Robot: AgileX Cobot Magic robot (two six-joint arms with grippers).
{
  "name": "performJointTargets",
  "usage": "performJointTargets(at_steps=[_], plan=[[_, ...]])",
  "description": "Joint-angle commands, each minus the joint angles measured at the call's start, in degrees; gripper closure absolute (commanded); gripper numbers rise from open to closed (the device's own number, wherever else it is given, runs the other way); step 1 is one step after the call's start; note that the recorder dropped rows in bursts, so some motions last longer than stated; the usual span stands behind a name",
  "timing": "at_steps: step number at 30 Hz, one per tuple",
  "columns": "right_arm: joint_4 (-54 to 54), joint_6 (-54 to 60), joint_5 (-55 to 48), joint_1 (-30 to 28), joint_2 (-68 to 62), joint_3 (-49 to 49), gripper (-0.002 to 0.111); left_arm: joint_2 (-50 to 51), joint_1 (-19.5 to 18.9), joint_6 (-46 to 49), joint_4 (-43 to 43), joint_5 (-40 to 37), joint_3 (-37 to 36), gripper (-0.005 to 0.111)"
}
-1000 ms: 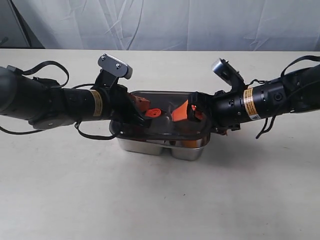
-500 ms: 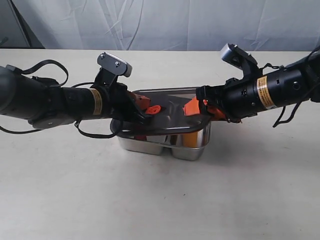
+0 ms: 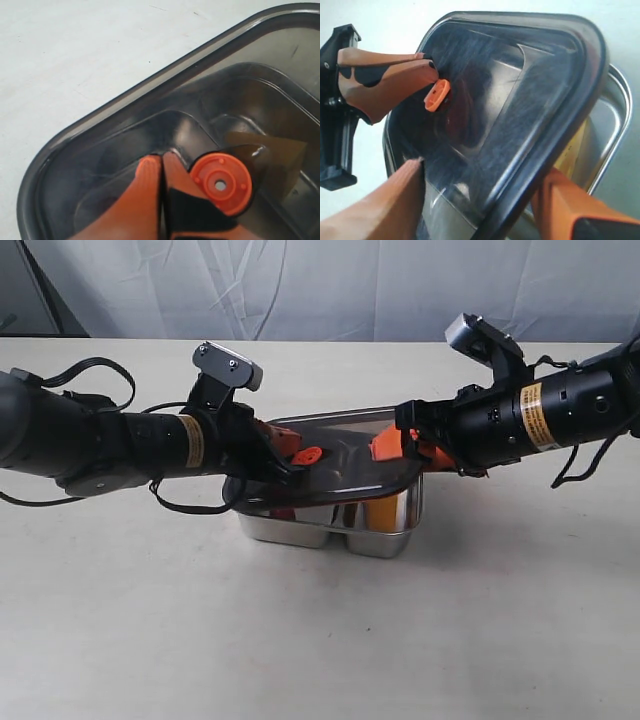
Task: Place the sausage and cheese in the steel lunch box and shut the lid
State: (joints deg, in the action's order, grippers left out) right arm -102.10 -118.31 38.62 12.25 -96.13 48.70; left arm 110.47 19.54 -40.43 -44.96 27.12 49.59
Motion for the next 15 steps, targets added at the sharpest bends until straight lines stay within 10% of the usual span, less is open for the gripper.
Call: performJointTargets(at_steps=[1, 15], plan=[[2.2, 0.7, 0.0, -3.7, 1.7, 0.7, 0.051, 3.2, 0.6, 0.0, -3.2, -10.6, -1.8, 0.107], [2.2, -0.2, 11.1, -8.4, 1.6, 0.7, 0.063, 3.2, 0.6, 0.0, -2.8, -10.4, -1.8, 0.107]])
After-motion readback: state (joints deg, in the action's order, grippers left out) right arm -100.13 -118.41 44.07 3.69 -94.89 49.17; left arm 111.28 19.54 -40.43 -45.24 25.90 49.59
